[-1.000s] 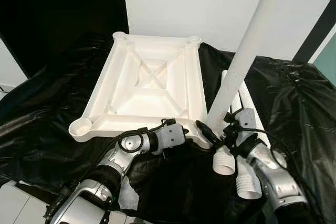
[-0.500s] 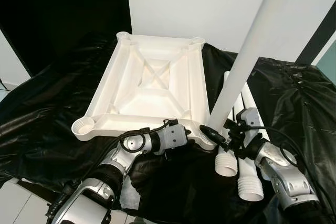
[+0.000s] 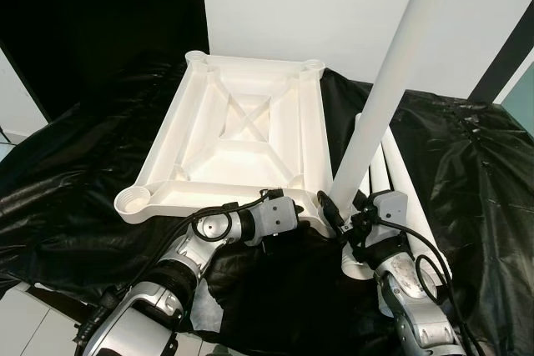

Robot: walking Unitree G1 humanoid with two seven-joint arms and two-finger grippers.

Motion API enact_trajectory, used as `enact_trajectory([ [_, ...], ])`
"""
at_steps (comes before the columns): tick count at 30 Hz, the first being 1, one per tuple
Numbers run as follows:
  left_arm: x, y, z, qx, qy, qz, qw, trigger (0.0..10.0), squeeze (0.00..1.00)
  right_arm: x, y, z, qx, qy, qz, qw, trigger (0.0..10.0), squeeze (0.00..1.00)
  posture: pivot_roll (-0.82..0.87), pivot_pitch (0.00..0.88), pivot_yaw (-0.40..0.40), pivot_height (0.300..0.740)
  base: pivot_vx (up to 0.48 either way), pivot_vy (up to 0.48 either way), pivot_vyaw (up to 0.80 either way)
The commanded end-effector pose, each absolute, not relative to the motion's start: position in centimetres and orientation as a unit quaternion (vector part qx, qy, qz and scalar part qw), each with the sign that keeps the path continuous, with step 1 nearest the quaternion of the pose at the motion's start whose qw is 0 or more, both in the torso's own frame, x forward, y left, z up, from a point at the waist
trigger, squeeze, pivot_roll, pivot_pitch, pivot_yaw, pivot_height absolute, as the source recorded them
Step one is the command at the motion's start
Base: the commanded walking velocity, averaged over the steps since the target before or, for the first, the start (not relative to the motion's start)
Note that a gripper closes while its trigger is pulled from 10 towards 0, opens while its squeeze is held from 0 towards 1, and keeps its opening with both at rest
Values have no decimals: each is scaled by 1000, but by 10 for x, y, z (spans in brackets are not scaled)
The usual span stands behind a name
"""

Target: Building children table

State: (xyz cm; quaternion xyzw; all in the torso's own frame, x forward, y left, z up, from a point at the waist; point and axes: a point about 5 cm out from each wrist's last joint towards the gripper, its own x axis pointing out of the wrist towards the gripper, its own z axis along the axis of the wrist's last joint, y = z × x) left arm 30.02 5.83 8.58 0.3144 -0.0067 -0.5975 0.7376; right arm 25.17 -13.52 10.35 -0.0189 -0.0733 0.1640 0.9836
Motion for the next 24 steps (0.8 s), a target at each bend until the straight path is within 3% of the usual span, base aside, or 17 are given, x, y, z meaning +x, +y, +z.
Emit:
enact_trajectory([
  [1, 285, 70, 57, 325, 59, -622, 710, 10000, 0, 252, -159, 91, -57, -31, 110, 992, 10000, 0, 247, 0, -71, 740, 0, 0, 0],
  [3, 285, 69, 56, 325, 59, -622, 710, 10000, 0, 252, -158, 89, -59, -27, 119, 991, 10000, 0, 246, 0, -71, 740, 0, 0, 0],
  [5, 285, 69, 56, 326, 59, -623, 709, 10000, 0, 259, -164, 91, -59, -30, 135, 989, 10000, 1000, 239, 0, -70, 740, 0, 0, 0],
  [8, 286, 68, 57, 326, 59, -623, 708, 10000, 0, 268, -170, 96, -68, -29, 165, 984, 10000, 1000, 236, 0, -72, 740, 0, 0, 0],
  [9, 286, 67, 57, 327, 58, -623, 708, 10000, 0, 271, -171, 98, -73, -26, 184, 980, 10000, 0, 233, 0, -74, 740, 0, 0, 0],
  [16, 285, 65, 56, 324, 56, -625, 708, 10000, 0, 273, -170, 104, -73, 4, 305, 950, 10000, 0, 230, 0, -74, 740, 0, 0, 0],
  [17, 285, 65, 56, 324, 56, -626, 707, 10000, 0, 272, -170, 104, -74, 16, 338, 938, 2745, 0, 230, 0, -76, 740, 0, 0, 0],
  [19, 284, 64, 56, 324, 57, -626, 707, 10000, 0, 270, -170, 103, -75, 24, 359, 930, 2745, 0, 231, 0, -76, 740, 0, 0, 0],
  [20, 285, 64, 56, 324, 56, -625, 708, 10000, 0, 269, -170, 102, -78, 34, 374, 923, 0, 0, 233, 0, -80, 740, 0, 0, 0],
  [24, 286, 64, 57, 324, 54, -622, 711, 10000, 0, 266, -170, 98, -74, 50, 391, 916, 0, 0, 235, 0, -84, 740, 0, 0, 0],
])
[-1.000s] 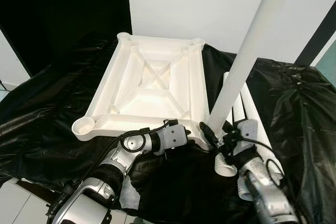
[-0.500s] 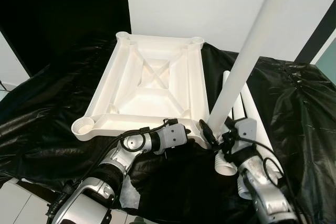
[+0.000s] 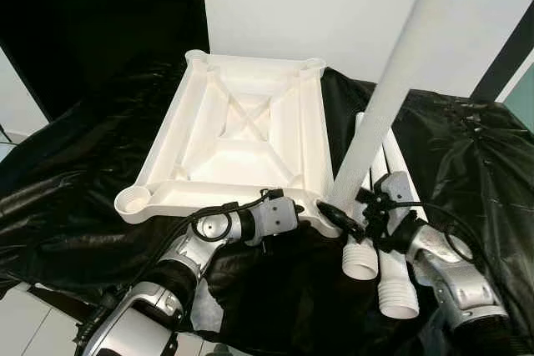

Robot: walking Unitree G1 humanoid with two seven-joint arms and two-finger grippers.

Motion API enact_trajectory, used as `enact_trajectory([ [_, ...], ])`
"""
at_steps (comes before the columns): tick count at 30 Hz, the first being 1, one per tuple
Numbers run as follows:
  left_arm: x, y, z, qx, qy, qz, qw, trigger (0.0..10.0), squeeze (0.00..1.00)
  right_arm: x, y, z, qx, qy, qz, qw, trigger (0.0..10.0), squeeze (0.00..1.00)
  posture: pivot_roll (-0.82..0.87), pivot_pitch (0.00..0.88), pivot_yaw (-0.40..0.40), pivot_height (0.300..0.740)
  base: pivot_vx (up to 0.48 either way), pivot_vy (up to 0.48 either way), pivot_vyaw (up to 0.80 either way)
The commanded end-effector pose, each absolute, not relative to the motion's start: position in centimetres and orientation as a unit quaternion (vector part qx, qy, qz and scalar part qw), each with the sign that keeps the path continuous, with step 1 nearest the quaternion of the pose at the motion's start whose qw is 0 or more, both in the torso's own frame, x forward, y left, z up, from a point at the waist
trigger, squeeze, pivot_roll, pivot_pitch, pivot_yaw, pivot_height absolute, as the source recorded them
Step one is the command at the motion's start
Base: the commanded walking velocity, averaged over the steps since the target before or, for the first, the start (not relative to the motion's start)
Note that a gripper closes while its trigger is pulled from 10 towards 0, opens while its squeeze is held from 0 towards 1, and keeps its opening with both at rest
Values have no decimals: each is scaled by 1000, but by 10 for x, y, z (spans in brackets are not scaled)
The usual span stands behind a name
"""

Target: Building children table

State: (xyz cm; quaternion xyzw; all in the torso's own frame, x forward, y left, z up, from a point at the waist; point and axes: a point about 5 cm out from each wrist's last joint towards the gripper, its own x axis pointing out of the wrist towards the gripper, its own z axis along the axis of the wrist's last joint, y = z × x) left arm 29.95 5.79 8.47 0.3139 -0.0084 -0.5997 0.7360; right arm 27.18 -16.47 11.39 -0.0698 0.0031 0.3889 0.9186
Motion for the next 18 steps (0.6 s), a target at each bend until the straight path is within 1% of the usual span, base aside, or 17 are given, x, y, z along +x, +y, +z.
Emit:
enact_trajectory([
  [1, 286, 64, 57, 324, 54, -622, 711, 10000, 0, 265, -170, 97, -69, 50, 392, 916, 0, 0, 236, 0, -84, 740, 0, 0, 0],
  [4, 287, 65, 57, 323, 54, -621, 712, 10000, 0, 263, -167, 94, -56, 51, 387, 919, 0, 0, 238, 0, -85, 740, 0, 0, 0],
  [5, 286, 65, 57, 323, 54, -620, 713, 10000, 0, 261, -164, 92, -42, 48, 370, 927, 0, 0, 241, 0, -85, 740, 0, 0, 0],
  [7, 286, 66, 57, 323, 54, -620, 713, 10000, 0, 255, -161, 87, -44, 31, 309, 950, 0, 0, 247, 0, -89, 740, 0, 0, 0],
  [8, 286, 66, 57, 323, 54, -620, 713, 10000, 0, 255, -161, 87, -44, 31, 309, 950, 0, 0, 247, 0, -89, 740, 0, 0, 0],
  [10, 286, 67, 57, 323, 55, -618, 714, 10000, 0, 247, -170, 83, -50, 12, 209, 977, 0, 0, 255, 0, -91, 740, 0, 0, 0],
  [11, 286, 67, 57, 323, 55, -618, 714, 10000, 0, 247, -170, 83, -50, 12, 209, 977, 0, 0, 255, 0, -91, 740, 0, 0, 0],
  [13, 286, 69, 57, 323, 56, -617, 715, 10000, 0, 241, -178, 82, -55, -4, 130, 990, 0, 0, 260, 0, -90, 740, 0, 0, 0],
  [14, 286, 69, 57, 323, 56, -617, 715, 10000, 0, 241, -178, 82, -55, -4, 130, 990, 0, 0, 260, 0, -90, 740, 0, 0, 0],
  [15, 285, 70, 56, 324, 57, -617, 715, 10000, 0, 239, -180, 84, -63, -17, 84, 994, 0, 0, 267, 0, -92, 740, 0, 0, 0],
  [18, 285, 71, 56, 323, 57, -616, 716, 10000, 0, 240, -183, 87, -67, -23, 54, 996, 0, 0, 264, 0, -89, 740, 0, 0, 0],
])
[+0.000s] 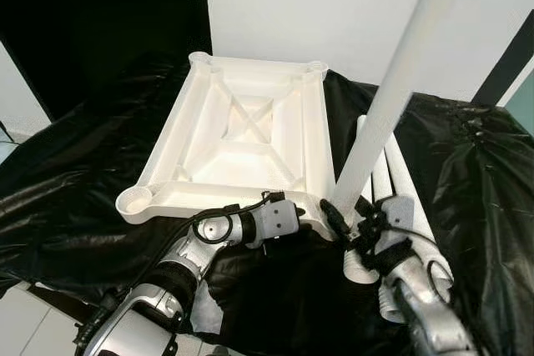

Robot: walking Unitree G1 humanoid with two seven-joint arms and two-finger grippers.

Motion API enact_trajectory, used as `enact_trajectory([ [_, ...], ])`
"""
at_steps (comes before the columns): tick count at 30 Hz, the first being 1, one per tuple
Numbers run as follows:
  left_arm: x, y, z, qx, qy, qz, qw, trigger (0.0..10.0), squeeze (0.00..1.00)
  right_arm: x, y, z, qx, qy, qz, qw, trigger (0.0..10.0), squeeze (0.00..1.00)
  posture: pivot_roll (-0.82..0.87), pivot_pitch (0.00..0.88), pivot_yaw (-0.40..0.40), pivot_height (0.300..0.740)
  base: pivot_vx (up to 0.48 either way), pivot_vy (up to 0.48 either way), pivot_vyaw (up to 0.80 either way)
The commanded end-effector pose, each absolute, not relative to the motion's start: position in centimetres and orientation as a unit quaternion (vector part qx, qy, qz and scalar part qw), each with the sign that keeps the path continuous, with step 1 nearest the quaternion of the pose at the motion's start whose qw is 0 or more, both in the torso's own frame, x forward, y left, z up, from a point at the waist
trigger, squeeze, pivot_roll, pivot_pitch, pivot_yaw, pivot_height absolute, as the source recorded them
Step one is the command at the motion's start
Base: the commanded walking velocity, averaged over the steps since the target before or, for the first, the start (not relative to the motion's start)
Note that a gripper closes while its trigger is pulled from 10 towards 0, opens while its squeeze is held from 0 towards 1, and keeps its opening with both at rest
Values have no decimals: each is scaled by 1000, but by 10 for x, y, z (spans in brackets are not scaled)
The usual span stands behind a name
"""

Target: Building children table

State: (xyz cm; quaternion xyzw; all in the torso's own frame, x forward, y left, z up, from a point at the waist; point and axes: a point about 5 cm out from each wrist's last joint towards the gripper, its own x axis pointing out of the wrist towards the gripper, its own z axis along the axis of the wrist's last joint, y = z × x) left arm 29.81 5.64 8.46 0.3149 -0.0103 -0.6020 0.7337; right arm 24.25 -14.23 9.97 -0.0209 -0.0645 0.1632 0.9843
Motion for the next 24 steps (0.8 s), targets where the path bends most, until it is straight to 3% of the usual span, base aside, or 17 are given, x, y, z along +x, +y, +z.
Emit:
enact_trajectory([
  [1, 286, 71, 56, 322, 57, -615, 717, 10000, 0, 241, -185, 88, -66, -24, 43, 997, 0, 0, 263, 0, -88, 740, 0, 0, 0],
  [4, 285, 72, 56, 325, 59, -616, 715, 10000, 0, 242, -185, 87, -72, -17, 42, 996, 39, 0, 259, 0, -87, 740, 0, 0, 0],
  [6, 285, 72, 56, 325, 59, -617, 714, 10000, 0, 243, -179, 89, -87, -25, 74, 993, 10000, 0, 252, 0, -87, 740, 0, 0, 0],
  [7, 286, 71, 56, 325, 58, -617, 714, 10000, 0, 243, -177, 91, -79, -35, 92, 992, 10000, 1000, 250, 0, -87, 740, 0, 0, 0],
  [13, 286, 68, 56, 324, 55, -618, 714, 10000, 0, 249, -176, 95, -78, -39, 131, 987, 10000, 1000, 246, 0, -92, 740, 0, 0, 0],
  [15, 286, 66, 57, 323, 54, -618, 715, 10000, 0, 256, -178, 97, -91, -31, 170, 981, 10000, 0, 245, 0, -95, 740, 0, 0, 0],
  [22, 284, 66, 55, 319, 59, -619, 715, 10000, 0, 261, -184, 96, -103, -2, 265, 959, 10000, 0, 243, 0, -98, 740, 0, 0, 0],
  [23, 284, 66, 54, 319, 60, -619, 715, 10000, 0, 262, -185, 96, -103, -1, 275, 956, 2745, 0, 243, 0, -99, 740, 0, 0, 0],
  [24, 284, 66, 54, 319, 60, -619, 715, 10000, 0, 262, -185, 96, -103, -1, 275, 956, 2745, 0, 243, 0, -99, 740, 0, 0, 0],
])
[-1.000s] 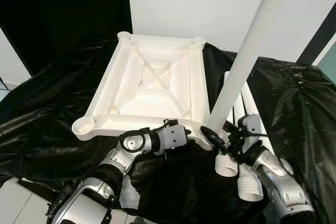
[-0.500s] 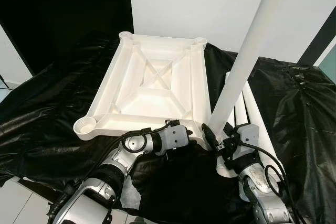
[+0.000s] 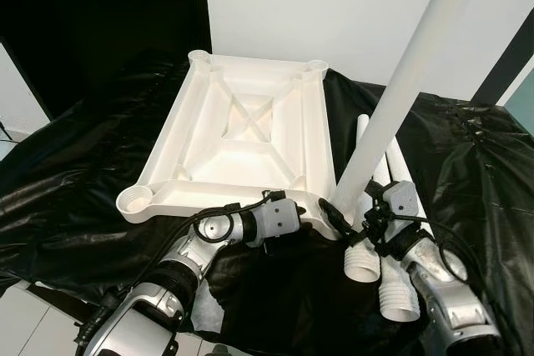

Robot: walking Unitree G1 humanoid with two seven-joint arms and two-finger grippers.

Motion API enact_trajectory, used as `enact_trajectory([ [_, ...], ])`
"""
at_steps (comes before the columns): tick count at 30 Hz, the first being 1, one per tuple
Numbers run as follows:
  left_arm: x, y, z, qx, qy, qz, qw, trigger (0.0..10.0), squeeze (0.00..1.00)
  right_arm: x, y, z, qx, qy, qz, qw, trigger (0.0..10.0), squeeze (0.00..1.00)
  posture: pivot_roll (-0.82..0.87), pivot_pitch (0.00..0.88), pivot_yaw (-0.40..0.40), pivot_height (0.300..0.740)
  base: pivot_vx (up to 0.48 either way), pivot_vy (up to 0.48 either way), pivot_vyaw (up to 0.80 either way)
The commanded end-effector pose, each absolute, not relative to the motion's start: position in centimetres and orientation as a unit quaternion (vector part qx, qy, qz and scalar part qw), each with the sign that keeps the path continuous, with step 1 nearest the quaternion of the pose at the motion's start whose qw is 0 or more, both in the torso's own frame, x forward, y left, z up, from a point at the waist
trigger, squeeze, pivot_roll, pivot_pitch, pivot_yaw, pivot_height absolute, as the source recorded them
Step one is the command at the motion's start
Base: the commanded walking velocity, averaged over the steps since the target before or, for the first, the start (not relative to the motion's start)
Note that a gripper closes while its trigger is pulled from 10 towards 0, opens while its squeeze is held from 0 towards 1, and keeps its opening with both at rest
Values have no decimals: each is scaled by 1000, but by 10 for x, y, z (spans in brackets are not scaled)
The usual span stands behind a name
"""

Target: Building children table

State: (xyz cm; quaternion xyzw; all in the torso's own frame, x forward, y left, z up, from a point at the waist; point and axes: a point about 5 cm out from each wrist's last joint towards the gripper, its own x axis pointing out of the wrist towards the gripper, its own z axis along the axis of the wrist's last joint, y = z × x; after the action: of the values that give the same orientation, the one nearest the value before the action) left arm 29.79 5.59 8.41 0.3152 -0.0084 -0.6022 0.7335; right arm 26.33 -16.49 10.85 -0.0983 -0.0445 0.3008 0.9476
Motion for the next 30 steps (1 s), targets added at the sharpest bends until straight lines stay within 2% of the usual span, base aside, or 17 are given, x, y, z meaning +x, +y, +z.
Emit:
enact_trajectory([
  [1, 284, 66, 54, 319, 60, -619, 715, 10000, 0, 262, -185, 96, -103, 0, 281, 954, 2745, 0, 244, 0, -99, 740, 0, 0, 0],
  [2, 284, 66, 55, 319, 60, -619, 715, 10000, 0, 262, -186, 96, -101, 3, 288, 952, 0, 0, 246, 0, -100, 740, 0, 0, 0],
  [13, 284, 66, 55, 319, 60, -619, 715, 10000, 0, 254, -177, 87, -59, 15, 294, 954, 0, 0, 248, 0, -98, 740, 0, 0, 0],
  [14, 284, 67, 55, 320, 60, -618, 715, 10000, 0, 255, -177, 88, -65, -3, 251, 966, 0, 0, 248, 0, -98, 740, 0, 0, 0],
  [15, 284, 67, 55, 320, 60, -618, 715, 10000, 0, 255, -177, 88, -65, -3, 251, 966, 0, 0, 248, 0, -98, 740, 0, 0, 0],
  [17, 285, 67, 55, 321, 60, -617, 716, 10000, 0, 252, -177, 92, -61, -37, 137, 988, 0, 0, 251, 0, -98, 740, 0, 0, 0],
  [18, 285, 67, 55, 321, 60, -617, 716, 10000, 0, 252, -177, 92, -61, -37, 137, 988, 0, 0, 251, 0, -98, 740, 0, 0, 0],
  [20, 285, 67, 56, 321, 59, -618, 716, 10000, 0, 246, -174, 93, -60, -50, 81, 994, 0, 0, 251, 0, -97, 740, 0, 0, 0],
  [24, 284, 66, 56, 320, 59, -620, 715, 10000, 0, 245, -182, 92, -62, -47, 37, 996, 0, 0, 246, 0, -95, 740, 0, 0, 0],
  [27, 284, 66, 55, 320, 59, -620, 714, 10000, 0, 246, -182, 92, -62, -44, 43, 996, 0, 0, 240, 0, -94, 740, 0, 0, 0],
  [28, 283, 65, 55, 319, 60, -621, 713, 10000, 0, 246, -177, 91, -67, -36, 77, 994, 10000, 0, 237, 0, -92, 740, 0, 0, 0],
  [30, 283, 64, 55, 318, 59, -622, 713, 10000, 0, 246, -176, 90, -71, -34, 87, 993, 10000, 0, 237, 0, -92, 740, 0, 0, 0],
])
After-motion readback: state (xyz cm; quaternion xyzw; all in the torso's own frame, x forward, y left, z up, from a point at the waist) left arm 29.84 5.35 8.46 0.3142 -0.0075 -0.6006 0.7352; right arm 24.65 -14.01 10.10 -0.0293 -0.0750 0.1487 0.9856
